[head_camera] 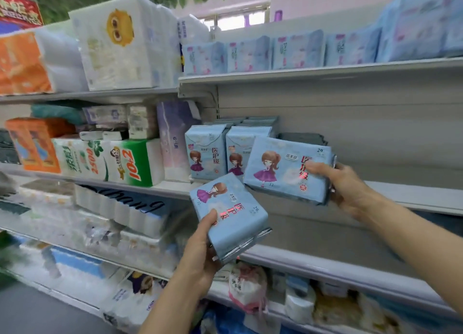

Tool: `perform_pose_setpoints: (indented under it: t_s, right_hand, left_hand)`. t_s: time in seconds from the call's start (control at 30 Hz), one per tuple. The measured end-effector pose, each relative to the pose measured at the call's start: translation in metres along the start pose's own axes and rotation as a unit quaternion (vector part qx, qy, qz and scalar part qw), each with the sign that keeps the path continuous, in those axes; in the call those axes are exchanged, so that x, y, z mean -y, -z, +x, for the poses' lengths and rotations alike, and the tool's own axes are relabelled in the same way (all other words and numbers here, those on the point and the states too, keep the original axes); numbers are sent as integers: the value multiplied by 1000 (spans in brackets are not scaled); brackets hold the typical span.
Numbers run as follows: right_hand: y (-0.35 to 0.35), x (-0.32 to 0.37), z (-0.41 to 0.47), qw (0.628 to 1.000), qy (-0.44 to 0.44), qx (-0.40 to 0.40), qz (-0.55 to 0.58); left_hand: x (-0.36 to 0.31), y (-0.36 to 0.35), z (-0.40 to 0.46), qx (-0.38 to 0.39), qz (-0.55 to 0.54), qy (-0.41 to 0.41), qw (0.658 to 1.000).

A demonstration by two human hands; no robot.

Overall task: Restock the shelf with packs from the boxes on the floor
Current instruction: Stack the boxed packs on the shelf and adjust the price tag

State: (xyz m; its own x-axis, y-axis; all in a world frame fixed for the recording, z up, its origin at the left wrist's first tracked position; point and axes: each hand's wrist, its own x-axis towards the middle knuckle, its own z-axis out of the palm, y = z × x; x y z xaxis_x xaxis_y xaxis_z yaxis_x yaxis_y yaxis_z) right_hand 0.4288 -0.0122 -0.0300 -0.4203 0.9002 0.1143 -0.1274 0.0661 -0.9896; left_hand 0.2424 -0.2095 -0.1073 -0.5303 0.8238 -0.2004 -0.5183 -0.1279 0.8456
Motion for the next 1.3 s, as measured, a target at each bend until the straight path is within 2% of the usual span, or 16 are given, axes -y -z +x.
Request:
perform_pose_setpoints:
  t_s: [0.23, 0.53, 0.9, 1.3]
  right_hand:
    - [86, 39, 56, 998, 47, -32, 4]
    - [150, 47, 129, 989, 113, -92, 1]
    - [135, 42, 203, 982, 145, -97, -70]
    - [98, 34, 265, 982, 145, -39, -115]
  left_hand:
    - [4, -90, 22, 39, 27, -19, 999]
    - [18, -150, 53, 39, 71, -26, 996]
    - [7, -166, 78, 32, 77, -30, 996]
    - [-17, -159, 87, 20, 84, -16, 996]
